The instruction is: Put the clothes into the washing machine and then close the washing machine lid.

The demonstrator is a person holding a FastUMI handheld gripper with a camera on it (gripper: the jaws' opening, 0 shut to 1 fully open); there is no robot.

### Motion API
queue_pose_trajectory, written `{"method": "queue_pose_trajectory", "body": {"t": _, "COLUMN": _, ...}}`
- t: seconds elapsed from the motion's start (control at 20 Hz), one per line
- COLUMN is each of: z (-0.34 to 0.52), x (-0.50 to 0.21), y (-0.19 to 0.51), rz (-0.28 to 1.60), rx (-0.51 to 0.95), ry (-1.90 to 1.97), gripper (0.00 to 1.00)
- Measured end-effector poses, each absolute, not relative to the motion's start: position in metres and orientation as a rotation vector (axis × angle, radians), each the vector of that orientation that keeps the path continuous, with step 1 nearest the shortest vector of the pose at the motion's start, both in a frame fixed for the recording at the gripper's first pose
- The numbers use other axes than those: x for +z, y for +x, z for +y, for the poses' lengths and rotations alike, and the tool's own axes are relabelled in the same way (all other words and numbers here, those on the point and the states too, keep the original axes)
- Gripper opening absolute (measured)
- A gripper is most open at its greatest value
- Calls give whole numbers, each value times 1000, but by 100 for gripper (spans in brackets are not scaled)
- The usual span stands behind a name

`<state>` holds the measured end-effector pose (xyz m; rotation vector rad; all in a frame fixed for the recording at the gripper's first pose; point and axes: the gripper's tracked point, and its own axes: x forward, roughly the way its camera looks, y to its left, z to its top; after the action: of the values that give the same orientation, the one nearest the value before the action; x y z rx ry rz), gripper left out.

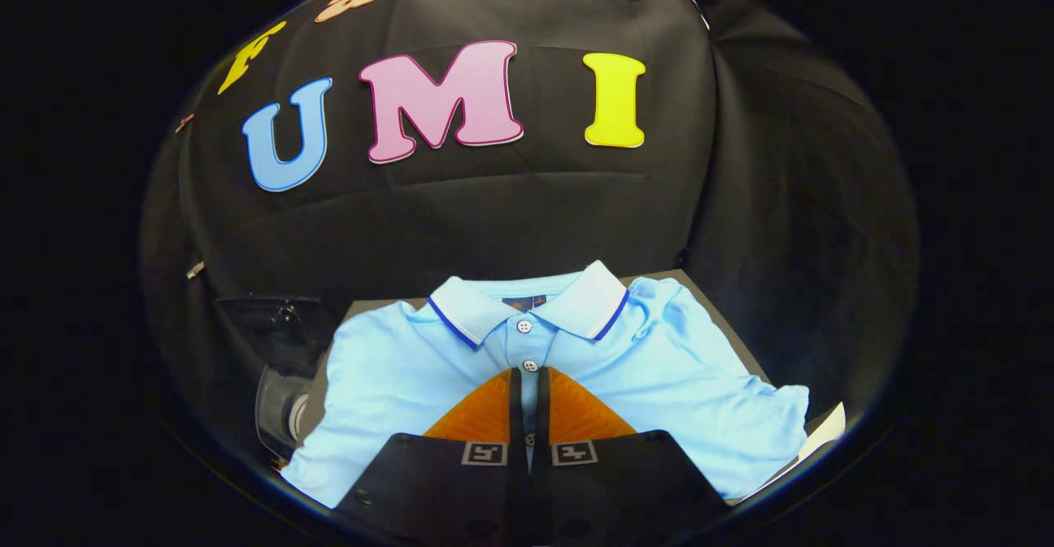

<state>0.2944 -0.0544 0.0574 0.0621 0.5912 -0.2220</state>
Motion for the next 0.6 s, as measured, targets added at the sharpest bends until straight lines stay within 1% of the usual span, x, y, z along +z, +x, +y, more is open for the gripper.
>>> {"method": "queue_pose_trajectory", "body": {"t": 0.25, "z": -23, "x": 92, "y": 297, "rz": 528, "rx": -204, "ry": 54, "gripper": 5}}
{"method": "queue_pose_trajectory", "body": {"t": 0.6, "z": 54, "x": 131, "y": 300, "rz": 474, "rx": -132, "ry": 44, "gripper": 5}}
